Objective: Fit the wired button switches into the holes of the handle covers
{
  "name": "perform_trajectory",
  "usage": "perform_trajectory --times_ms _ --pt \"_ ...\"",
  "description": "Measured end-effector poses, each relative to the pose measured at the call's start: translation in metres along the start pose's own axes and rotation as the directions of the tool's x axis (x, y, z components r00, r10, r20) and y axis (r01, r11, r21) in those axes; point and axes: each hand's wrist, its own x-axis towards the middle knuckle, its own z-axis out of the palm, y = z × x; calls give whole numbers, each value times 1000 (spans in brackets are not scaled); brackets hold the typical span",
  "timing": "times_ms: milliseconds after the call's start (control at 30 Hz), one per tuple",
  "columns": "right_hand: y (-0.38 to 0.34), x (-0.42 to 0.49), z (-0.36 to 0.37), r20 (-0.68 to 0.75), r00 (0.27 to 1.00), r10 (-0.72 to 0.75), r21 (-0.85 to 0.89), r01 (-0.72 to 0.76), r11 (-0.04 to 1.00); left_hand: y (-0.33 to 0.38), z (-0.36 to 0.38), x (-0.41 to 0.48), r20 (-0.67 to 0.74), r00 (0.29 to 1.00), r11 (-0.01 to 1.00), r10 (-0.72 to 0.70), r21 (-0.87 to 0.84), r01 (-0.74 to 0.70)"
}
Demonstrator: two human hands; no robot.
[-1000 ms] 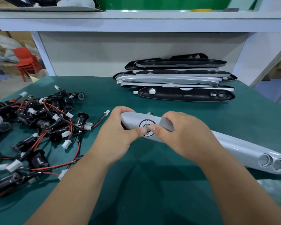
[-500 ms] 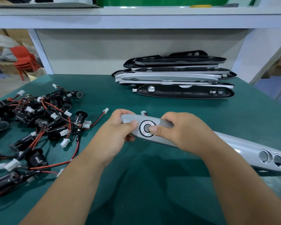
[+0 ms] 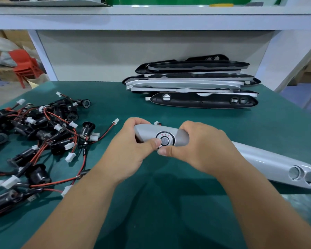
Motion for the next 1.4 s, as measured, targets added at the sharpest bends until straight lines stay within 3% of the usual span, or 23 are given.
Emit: perform_trajectory --times_ms 700,800,1300,1400 --pt "-2 -2 3 -9 998 -62 -46 62 997 -6 1 -1 77 997 997 4 -81 2" --pt "-1 -3 2 0 998 -64 -54 64 997 -6 1 -1 51 999 986 9 -168 0" --pt "-12 -3 6 -150 988 -47 -94 33 995 6 4 -4 -10 998 991 66 -112 -67" --pt "-8 -3 1 -76 995 -66 -63 61 996 4 4 -4 -23 997 991 69 -114 -71"
